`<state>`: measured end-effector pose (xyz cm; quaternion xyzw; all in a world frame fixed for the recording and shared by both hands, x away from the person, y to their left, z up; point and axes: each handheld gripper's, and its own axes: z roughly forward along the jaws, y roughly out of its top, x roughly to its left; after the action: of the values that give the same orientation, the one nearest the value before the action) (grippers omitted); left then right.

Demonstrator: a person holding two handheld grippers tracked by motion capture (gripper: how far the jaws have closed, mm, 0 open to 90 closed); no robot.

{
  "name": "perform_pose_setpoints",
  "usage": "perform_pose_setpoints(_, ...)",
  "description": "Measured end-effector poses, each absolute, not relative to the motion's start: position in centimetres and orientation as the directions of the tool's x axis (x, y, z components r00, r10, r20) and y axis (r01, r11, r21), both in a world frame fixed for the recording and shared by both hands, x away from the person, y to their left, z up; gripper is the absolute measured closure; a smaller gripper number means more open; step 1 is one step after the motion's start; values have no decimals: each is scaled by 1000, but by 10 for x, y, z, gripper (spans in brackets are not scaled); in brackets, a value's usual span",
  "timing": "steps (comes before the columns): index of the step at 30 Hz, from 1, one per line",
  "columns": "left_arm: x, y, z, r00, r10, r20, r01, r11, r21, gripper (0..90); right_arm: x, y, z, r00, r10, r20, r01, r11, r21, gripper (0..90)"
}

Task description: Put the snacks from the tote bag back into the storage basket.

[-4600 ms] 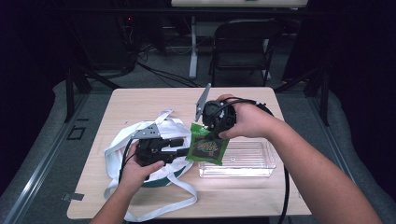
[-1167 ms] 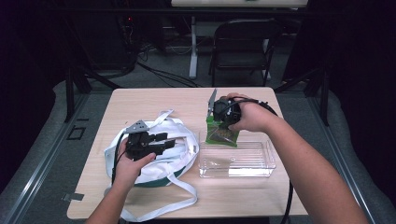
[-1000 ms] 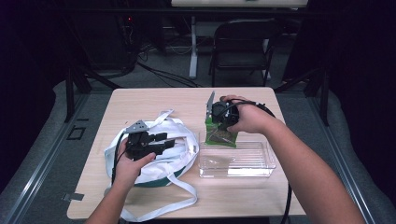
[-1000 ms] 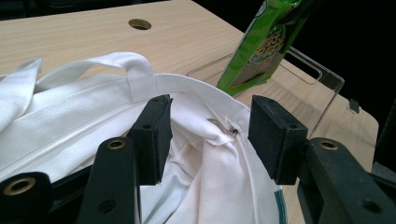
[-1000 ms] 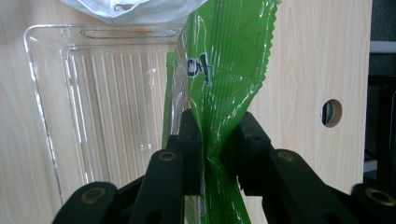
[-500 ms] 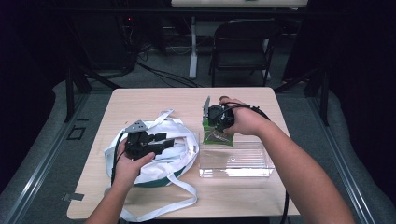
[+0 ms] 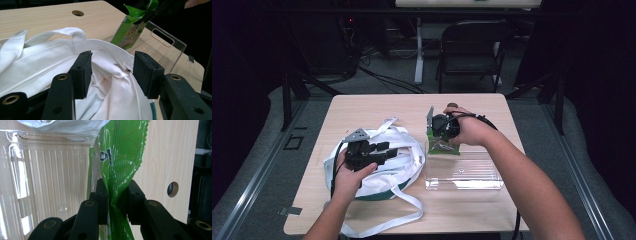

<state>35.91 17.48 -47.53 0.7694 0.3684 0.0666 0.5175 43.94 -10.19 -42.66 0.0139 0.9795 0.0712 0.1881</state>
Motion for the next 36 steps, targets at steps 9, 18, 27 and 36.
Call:
perform_pose_setpoints(9, 360, 176, -476, 716, 638, -282, 501, -190, 844, 494, 442, -98, -435, -929, 36, -369, -20, 989, 145, 746)
perform_pose_setpoints(18, 360, 176, -476, 715, 641, -279, 502, -192, 843, 495, 442, -98, -443, -927, 26, -375, -31, 989, 145, 746)
perform_pose_setpoints(27, 361, 177, -477, 711, 644, -282, 505, -190, 842, 495, 444, -98, -443, -926, 30, -377, -29, 988, 150, 729)
perform_pose_setpoints(36, 361, 178, -477, 711, 644, -281, 504, -188, 843, 494, 447, -103, -445, -923, 43, -382, -16, 989, 149, 646)
